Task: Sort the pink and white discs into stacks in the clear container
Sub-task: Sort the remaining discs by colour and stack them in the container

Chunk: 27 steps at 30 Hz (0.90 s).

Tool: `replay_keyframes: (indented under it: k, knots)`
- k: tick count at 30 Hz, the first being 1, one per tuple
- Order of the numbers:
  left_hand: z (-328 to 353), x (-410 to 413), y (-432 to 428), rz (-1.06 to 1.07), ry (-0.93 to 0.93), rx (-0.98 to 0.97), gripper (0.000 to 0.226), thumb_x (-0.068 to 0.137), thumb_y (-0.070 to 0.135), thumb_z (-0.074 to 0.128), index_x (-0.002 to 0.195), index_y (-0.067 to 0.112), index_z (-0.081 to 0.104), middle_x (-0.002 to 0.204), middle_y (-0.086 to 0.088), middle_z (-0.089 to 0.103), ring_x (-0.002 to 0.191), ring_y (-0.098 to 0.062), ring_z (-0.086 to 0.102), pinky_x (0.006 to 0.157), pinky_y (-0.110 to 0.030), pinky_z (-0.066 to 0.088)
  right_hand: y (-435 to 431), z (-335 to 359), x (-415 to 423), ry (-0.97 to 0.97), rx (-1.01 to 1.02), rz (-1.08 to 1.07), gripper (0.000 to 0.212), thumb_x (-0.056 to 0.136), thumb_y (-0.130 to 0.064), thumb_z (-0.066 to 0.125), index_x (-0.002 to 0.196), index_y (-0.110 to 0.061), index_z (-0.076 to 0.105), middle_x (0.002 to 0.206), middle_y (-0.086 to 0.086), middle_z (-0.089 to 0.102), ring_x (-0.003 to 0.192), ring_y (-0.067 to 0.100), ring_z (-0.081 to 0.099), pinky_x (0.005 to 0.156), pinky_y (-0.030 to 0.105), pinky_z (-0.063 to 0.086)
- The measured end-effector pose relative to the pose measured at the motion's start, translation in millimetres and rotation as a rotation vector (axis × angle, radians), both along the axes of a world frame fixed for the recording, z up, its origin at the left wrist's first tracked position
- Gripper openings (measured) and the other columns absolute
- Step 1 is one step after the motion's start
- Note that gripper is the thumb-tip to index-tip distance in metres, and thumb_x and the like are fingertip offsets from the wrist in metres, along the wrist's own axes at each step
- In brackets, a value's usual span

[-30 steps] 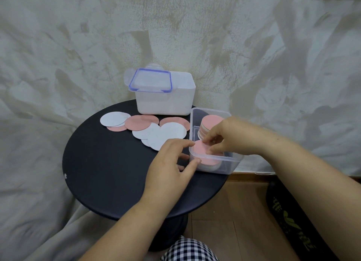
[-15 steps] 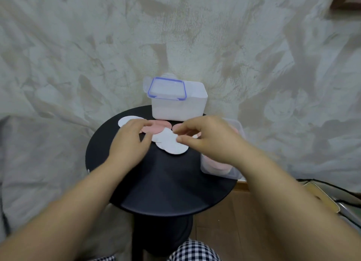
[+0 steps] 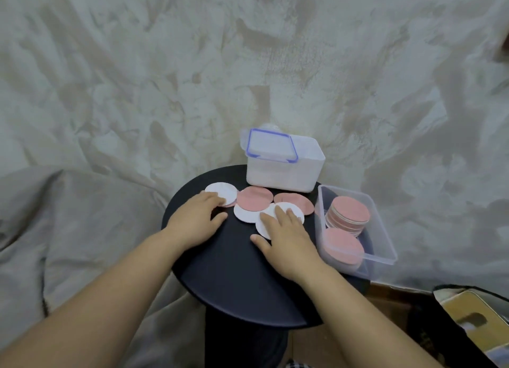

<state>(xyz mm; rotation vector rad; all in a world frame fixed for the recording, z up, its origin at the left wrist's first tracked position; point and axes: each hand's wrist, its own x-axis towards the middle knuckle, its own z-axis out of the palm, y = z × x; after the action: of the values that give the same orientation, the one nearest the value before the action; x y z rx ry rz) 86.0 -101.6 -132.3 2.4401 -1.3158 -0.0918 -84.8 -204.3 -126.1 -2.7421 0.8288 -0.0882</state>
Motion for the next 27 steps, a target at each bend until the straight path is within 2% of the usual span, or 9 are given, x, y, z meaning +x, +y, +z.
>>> replay_keyframes:
  k: [4,7,9,11,15,17,18,23,27]
  knots:
    - [-8.3,-27.6,32.5,-0.072,-0.055,-0.125,0.037,0.092,0.035,0.050,0.128,0.027,0.053,0.139,0.008,0.045,0.131,-0.013,0.036,0.106,-0.024,0.028,11.0,-2.1,-23.2,-0.070,-0.021,0.141,0.048,0.097,-0.044,0.035,0.143,-0.031,0.027,0.157,-0.004,0.007,0.144,0.018,-0.001,0.116,0.033,0.004]
    - [-10.1,-52.8,57.3,-0.111,-0.087,-0.181,0.041,0.088,0.045,0.043,0.118,0.025,0.062,0.126,0.006,0.057,0.121,-0.016,0.047,0.099,-0.020,0.028,16.5,-4.6,-43.6,-0.129,-0.022,0.223,0.046,0.096,-0.043,0.039,0.141,-0.033,0.032,0.155,-0.011,0.014,0.143,0.010,0.003,0.112,0.022,0.003]
    - [-11.4,-63.0,68.8,-0.147,-0.094,-0.220,0.048,0.082,0.049,0.036,0.110,0.025,0.068,0.113,0.007,0.063,0.108,-0.017,0.055,0.093,-0.022,0.034,18.6,-6.4,-53.6,-0.169,-0.001,0.236,0.051,0.093,-0.049,0.043,0.140,-0.034,0.032,0.154,-0.014,0.014,0.143,0.008,0.001,0.109,0.017,0.000]
    - [-12.8,-67.4,74.1,-0.148,-0.105,-0.267,0.044,0.082,0.045,0.039,0.105,0.023,0.069,0.105,0.007,0.065,0.100,-0.018,0.058,0.088,-0.024,0.038,21.6,-9.2,-61.5,-0.225,-0.008,0.224,0.063,0.084,-0.063,0.039,0.140,-0.035,0.033,0.154,-0.016,0.012,0.144,0.007,-0.001,0.111,0.020,-0.005]
    - [-12.7,-73.8,73.9,-0.117,-0.090,-0.232,0.055,0.082,0.050,0.036,0.120,0.019,0.061,0.131,-0.002,0.056,0.124,-0.025,0.048,0.100,-0.036,0.036,28.7,-17.0,-78.6,-0.218,-0.061,0.186,0.092,0.067,-0.083,0.014,0.142,-0.033,0.030,0.151,-0.019,0.007,0.142,0.003,-0.003,0.112,0.020,-0.007]
    - [-14.9,-77.7,74.4,-0.169,-0.097,-0.163,0.059,0.082,0.053,0.035,0.122,0.017,0.060,0.133,-0.003,0.055,0.128,-0.026,0.046,0.103,-0.045,0.036,31.8,-20.7,-87.7,-0.205,-0.098,0.204,0.099,0.066,-0.087,0.000,0.142,-0.032,0.032,0.151,-0.019,0.012,0.140,0.000,0.002,0.112,0.020,-0.004]
    - [-17.6,-79.2,75.4,-0.204,-0.125,-0.150,0.057,0.084,0.053,0.035,0.119,0.017,0.062,0.130,-0.003,0.058,0.126,-0.027,0.049,0.103,-0.049,0.037,32.7,-22.4,-91.3,-0.218,-0.099,0.218,0.096,0.070,-0.085,0.000,0.140,-0.032,0.036,0.151,-0.018,0.017,0.140,-0.001,0.007,0.114,0.022,0.001]
    - [-27.5,-87.9,90.8,-0.284,-0.112,-0.222,0.064,0.088,0.067,0.027,0.118,0.022,0.062,0.128,0.005,0.059,0.125,-0.018,0.049,0.106,-0.043,0.031,32.7,-29.9,-104.3,-0.324,-0.095,0.271,0.074,0.079,-0.075,0.031,0.135,-0.029,0.045,0.147,-0.013,0.033,0.138,0.004,0.024,0.113,0.033,0.025]
    - [-34.9,-90.1,102.2,-0.361,-0.162,-0.340,0.047,0.082,0.054,0.052,0.115,0.022,0.061,0.119,0.004,0.063,0.117,-0.014,0.051,0.104,-0.037,0.039,33.7,-34.2,-107.9,-0.425,-0.105,0.279,0.068,0.075,-0.061,0.049,0.130,-0.022,0.052,0.142,-0.008,0.043,0.133,0.004,0.031,0.111,0.031,0.028]
